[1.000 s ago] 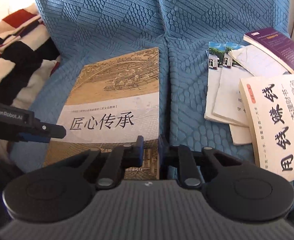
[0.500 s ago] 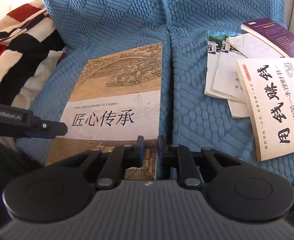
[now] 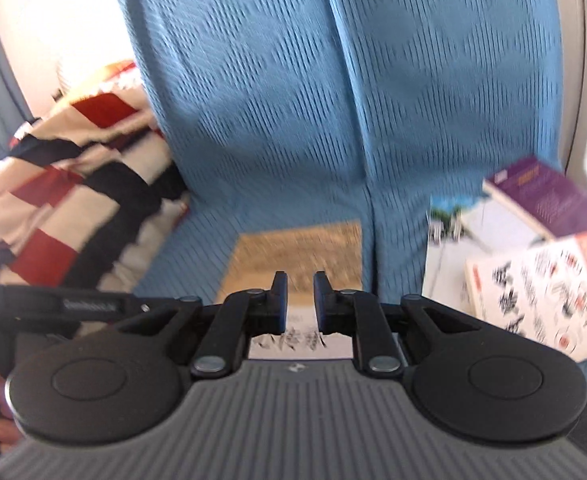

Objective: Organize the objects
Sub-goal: 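Move both open tools back from the standing tan book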

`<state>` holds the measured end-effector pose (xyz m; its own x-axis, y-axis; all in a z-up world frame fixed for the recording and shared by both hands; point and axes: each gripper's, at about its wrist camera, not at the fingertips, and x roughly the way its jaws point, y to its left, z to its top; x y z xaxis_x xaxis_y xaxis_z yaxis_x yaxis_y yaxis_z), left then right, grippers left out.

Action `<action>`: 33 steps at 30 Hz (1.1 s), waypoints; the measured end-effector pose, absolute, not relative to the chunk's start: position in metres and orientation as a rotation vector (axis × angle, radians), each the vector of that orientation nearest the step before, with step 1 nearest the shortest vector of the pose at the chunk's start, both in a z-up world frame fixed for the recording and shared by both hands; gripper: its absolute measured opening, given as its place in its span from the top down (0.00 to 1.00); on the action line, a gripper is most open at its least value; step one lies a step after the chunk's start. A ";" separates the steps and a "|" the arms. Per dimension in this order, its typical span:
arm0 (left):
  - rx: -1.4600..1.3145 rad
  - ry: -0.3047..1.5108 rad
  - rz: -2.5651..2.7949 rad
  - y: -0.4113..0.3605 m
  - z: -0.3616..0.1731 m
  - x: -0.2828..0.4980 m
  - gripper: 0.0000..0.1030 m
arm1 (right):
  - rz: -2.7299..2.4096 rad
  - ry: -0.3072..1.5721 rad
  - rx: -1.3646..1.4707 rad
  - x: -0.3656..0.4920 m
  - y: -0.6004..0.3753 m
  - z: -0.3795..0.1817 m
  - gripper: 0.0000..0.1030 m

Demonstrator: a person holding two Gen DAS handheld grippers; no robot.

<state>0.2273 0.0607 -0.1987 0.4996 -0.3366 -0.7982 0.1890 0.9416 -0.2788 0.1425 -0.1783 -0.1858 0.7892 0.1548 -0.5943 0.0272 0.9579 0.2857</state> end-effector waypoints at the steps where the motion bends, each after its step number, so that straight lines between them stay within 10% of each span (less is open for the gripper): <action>1: -0.163 0.985 -0.324 0.060 -0.193 0.223 0.66 | 0.074 0.647 0.289 0.139 -0.177 -0.179 0.84; 33: -0.156 0.789 -0.374 0.054 -0.090 0.141 0.64 | 0.010 0.581 0.193 0.052 -0.174 -0.125 0.83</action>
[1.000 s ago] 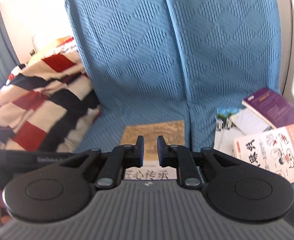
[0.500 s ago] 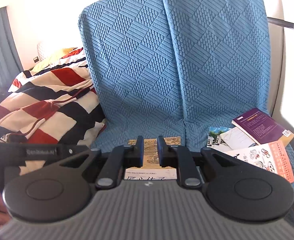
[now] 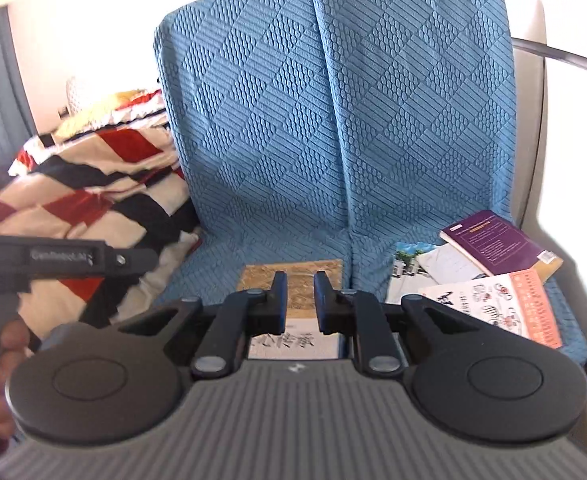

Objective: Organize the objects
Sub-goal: 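Move both open tools back from the standing tan book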

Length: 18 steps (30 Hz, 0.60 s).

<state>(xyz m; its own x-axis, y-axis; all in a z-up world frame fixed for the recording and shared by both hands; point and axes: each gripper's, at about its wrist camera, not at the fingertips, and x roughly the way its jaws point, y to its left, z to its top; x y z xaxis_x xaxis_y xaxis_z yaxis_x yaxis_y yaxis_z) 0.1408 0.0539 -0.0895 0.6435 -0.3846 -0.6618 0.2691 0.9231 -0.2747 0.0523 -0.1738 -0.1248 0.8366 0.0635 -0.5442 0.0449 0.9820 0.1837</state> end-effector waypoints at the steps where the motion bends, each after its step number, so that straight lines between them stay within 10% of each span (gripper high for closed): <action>1: -0.160 0.794 -0.373 0.055 -0.090 0.139 0.64 | 0.010 0.583 0.191 0.051 -0.174 -0.125 0.83; 18: -0.152 0.787 -0.388 0.043 -0.086 0.130 0.51 | -0.019 0.567 0.224 0.041 -0.186 -0.125 0.82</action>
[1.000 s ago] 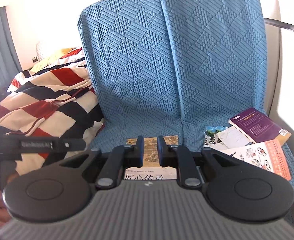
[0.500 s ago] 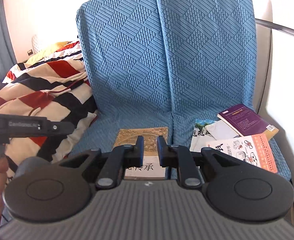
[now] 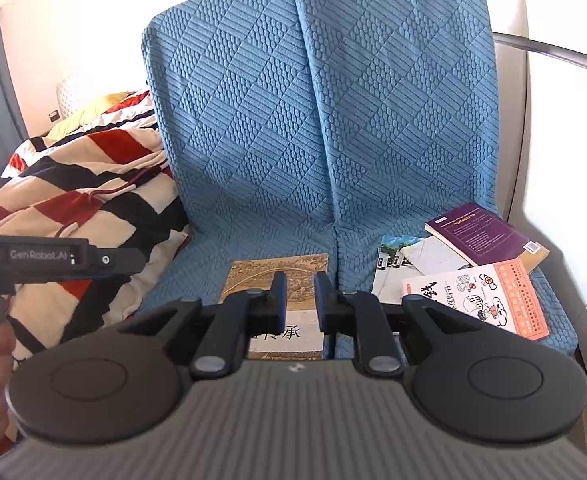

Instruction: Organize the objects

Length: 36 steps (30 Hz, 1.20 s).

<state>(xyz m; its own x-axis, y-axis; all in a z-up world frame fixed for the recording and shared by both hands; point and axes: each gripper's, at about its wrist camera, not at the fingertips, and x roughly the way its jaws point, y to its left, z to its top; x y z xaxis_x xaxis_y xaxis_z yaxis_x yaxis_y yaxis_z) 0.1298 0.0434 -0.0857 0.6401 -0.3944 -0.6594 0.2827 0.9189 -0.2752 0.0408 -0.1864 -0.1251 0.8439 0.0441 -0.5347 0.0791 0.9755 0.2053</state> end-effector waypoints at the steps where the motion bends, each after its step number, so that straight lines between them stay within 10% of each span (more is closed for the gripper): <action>1: -0.152 0.787 -0.389 0.042 -0.086 0.130 0.50 | -0.023 0.566 0.223 0.040 -0.188 -0.125 0.82; 33: -0.081 0.783 -0.487 -0.018 -0.088 0.129 0.02 | -0.161 0.586 0.254 0.025 -0.240 -0.137 0.78; 36: -0.074 0.793 -0.502 -0.027 -0.092 0.130 0.01 | -0.190 0.593 0.261 0.024 -0.249 -0.139 0.64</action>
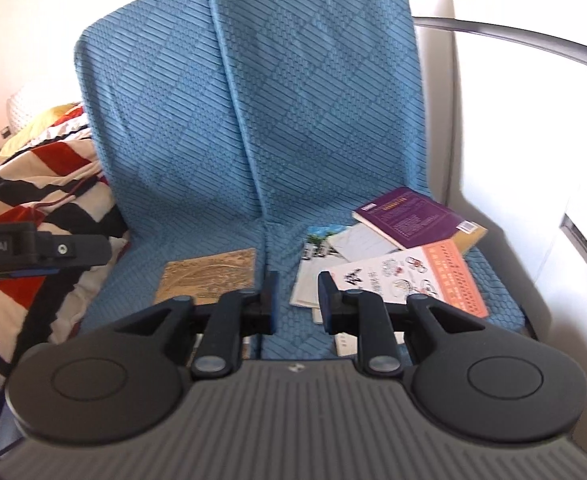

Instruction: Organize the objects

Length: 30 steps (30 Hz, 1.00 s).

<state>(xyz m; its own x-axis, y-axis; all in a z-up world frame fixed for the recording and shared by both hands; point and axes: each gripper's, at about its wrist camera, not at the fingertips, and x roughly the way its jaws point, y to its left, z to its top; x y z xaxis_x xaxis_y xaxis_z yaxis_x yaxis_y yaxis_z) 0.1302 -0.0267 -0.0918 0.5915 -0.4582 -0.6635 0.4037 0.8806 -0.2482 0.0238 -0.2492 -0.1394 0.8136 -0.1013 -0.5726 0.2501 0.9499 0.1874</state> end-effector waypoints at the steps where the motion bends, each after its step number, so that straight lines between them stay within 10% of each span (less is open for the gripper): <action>1: -0.072 0.795 -0.506 -0.029 -0.093 0.130 0.01 | -0.201 0.592 0.265 0.023 -0.252 -0.140 0.53; 6: -0.067 0.799 -0.517 -0.037 -0.095 0.131 0.01 | -0.259 0.590 0.298 0.022 -0.266 -0.147 0.20; 30: -0.059 0.823 -0.537 -0.075 -0.105 0.137 0.01 | -0.317 0.626 0.368 0.018 -0.306 -0.165 0.20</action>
